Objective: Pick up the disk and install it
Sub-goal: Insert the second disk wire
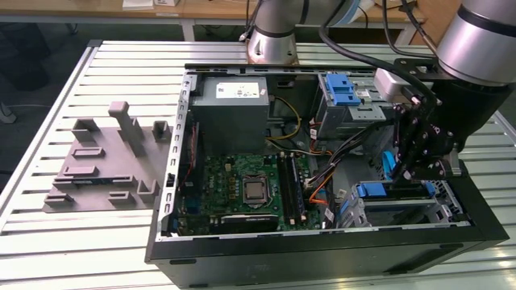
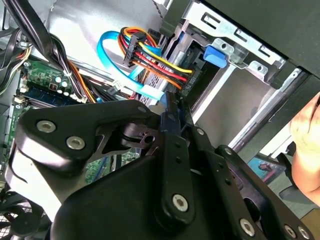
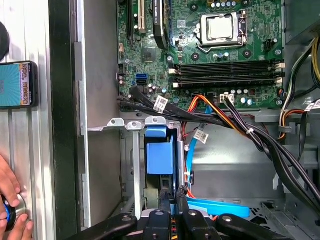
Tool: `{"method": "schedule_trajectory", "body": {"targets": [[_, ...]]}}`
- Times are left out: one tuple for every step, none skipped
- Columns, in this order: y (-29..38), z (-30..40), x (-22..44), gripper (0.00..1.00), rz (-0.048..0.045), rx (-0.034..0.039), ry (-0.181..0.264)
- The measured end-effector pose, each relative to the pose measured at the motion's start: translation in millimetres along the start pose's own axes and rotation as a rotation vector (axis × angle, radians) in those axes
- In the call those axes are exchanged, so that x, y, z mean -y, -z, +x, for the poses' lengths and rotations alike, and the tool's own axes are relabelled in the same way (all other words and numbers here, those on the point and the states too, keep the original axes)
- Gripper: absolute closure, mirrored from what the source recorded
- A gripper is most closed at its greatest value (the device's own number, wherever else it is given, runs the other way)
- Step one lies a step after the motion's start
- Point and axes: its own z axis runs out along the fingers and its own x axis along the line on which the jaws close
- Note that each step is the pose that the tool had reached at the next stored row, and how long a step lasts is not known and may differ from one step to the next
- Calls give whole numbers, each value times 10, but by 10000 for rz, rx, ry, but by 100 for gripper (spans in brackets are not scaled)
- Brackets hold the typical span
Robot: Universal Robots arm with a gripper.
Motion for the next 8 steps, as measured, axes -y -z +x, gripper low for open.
{"method": "schedule_trajectory", "body": {"targets": [[-3,0,3,84,0,0,-1],[-5,0,7,84,0,1,-1],[-8,1,10,84,0,1,-2],[-11,2,14,84,0,2,-2],[-13,3,18,84,0,2,-3],[-13,3,20,84,0,1,-4],[-13,4,21,84,0,0,-4],[-13,4,21,84,0,0,-4]]}}
